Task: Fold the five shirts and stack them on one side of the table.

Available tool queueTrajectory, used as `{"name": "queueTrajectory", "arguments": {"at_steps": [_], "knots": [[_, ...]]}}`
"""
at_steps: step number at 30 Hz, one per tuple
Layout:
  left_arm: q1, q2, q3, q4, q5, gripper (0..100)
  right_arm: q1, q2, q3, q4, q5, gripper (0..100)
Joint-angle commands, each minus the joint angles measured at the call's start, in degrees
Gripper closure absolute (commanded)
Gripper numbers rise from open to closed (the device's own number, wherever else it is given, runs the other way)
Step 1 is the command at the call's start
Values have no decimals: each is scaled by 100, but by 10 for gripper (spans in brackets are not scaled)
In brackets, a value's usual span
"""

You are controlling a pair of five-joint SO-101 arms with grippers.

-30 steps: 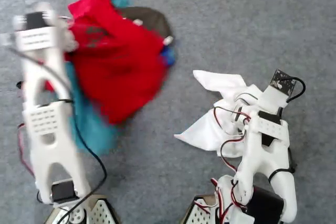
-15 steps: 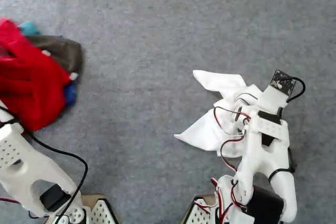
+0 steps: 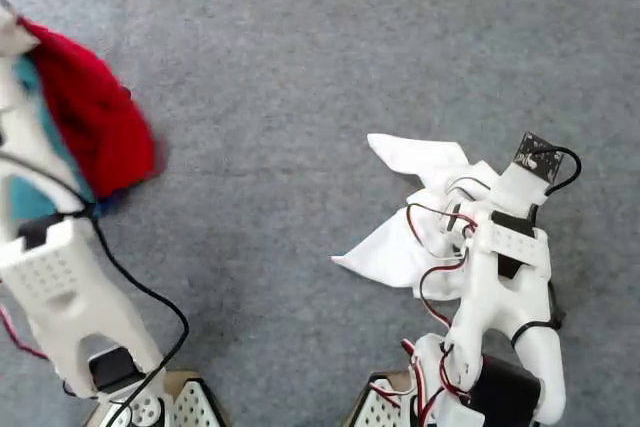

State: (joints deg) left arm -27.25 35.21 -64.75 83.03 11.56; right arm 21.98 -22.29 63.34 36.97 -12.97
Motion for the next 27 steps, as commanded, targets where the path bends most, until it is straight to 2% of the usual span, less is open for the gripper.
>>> {"name": "queueTrajectory", "arguments": {"at_steps": [1,3,4,8,13,20,24,27], "knots": [[171,598,444,-422,-158,827,-132,31,189,0,-62,984],[66,897,462,-167,-62,710,-132,31,189,0,-62,984],[-13,1011,453,-62,18,702,-132,31,189,0,-62,984],[-505,1248,418,158,105,707,-132,31,189,0,-62,984],[-752,1345,-391,967,62,707,-132,31,189,0,-62,984],[-1068,2866,-66,88,79,712,-132,31,189,0,-35,984],[-1051,3200,-760,404,290,716,-132,31,189,0,-44,984],[-954,3314,-831,527,0,809,-132,31,189,0,-53,984]]}}
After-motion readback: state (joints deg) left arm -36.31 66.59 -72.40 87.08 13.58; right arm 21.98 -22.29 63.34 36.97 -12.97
